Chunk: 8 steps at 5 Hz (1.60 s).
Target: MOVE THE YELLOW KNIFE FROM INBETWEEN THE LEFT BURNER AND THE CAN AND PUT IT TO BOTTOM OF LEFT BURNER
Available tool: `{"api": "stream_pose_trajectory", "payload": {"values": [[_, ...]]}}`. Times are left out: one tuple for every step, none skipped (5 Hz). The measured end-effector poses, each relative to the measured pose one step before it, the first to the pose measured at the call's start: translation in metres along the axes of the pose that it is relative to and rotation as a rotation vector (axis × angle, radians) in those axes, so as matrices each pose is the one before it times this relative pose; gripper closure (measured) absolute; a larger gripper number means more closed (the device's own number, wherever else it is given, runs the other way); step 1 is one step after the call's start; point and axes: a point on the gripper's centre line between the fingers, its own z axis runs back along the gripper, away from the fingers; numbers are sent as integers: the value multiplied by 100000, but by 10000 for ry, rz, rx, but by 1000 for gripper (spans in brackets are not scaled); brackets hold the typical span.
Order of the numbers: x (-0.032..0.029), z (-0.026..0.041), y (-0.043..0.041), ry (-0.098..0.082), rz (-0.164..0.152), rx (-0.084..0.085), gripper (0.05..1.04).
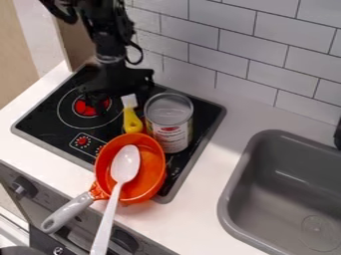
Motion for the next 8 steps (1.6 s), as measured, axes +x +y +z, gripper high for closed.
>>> {"api": "stream_pose_trajectory", "payload": {"values": [[-220, -619, -75, 11, 22, 189, 84], [123, -584, 5, 58, -43, 177, 128], [510, -119, -336, -59, 187, -147, 380], [423, 74, 197, 8, -35, 53, 656], [373, 48, 862, 121, -220, 100, 775], [440, 3, 1471, 58, -435, 167, 775], [741, 1609, 2072, -175, -1323, 105, 776], [-183, 1148, 2166, 298, -1914, -176, 776]]}}
